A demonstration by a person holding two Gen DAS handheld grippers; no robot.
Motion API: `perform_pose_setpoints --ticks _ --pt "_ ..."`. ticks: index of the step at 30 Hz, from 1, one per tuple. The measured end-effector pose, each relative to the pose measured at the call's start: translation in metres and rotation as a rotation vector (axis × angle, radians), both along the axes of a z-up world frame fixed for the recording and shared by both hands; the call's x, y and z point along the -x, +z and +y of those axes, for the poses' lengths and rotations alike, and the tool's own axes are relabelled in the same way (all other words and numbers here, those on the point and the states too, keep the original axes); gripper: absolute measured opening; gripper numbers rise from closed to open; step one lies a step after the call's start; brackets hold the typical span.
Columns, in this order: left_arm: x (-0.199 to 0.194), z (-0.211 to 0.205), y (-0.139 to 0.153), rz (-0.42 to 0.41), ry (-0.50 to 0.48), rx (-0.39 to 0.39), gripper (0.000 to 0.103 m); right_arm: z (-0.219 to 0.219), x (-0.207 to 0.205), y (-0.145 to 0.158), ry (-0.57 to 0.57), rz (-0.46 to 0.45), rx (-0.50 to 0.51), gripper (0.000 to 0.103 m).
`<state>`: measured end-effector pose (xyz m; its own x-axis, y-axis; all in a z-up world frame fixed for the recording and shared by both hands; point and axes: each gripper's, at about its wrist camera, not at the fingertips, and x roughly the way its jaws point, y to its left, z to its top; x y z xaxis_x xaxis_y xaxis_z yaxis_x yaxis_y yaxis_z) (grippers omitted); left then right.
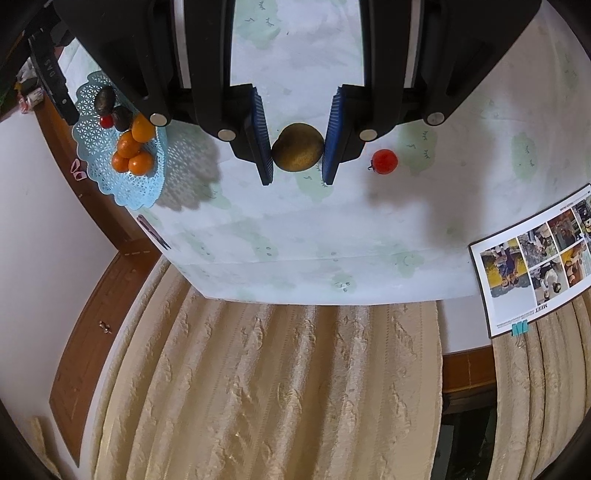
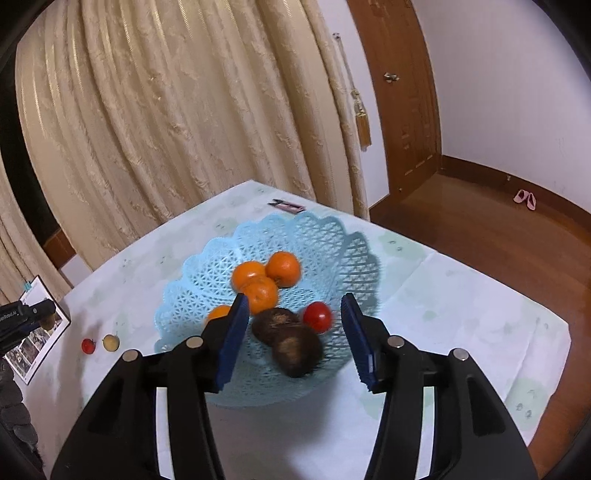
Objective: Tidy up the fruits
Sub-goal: 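Carry the passion fruit into the basket and open the right tool while the left carries the yellow fruit, then lower the yellow fruit into the basket and open the left tool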
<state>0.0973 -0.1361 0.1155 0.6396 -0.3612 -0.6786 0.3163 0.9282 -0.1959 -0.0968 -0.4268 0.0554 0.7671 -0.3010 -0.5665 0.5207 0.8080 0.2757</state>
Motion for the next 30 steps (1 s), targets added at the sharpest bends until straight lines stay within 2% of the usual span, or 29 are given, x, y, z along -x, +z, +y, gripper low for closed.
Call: perform_pose_setpoints --ticks 9,22,30 --pt "0.019 -0.031 -0.004 -0.011 -0.078 -0.032 0.028 -0.031 0.033 -0.004 -0.084 -0.044 -0.048 0.053" --pt "0.061 -0.139 -0.025 0.027 -0.320 -0.081 0.028 -0.042 0.044 -0.011 -0.088 -0.062 -0.075 0.053" --pt "0.080 -0.182 -0.039 0.047 -0.422 -0.104 0.028 -0.050 0.045 -0.012 -0.103 -0.071 -0.089 0.053"
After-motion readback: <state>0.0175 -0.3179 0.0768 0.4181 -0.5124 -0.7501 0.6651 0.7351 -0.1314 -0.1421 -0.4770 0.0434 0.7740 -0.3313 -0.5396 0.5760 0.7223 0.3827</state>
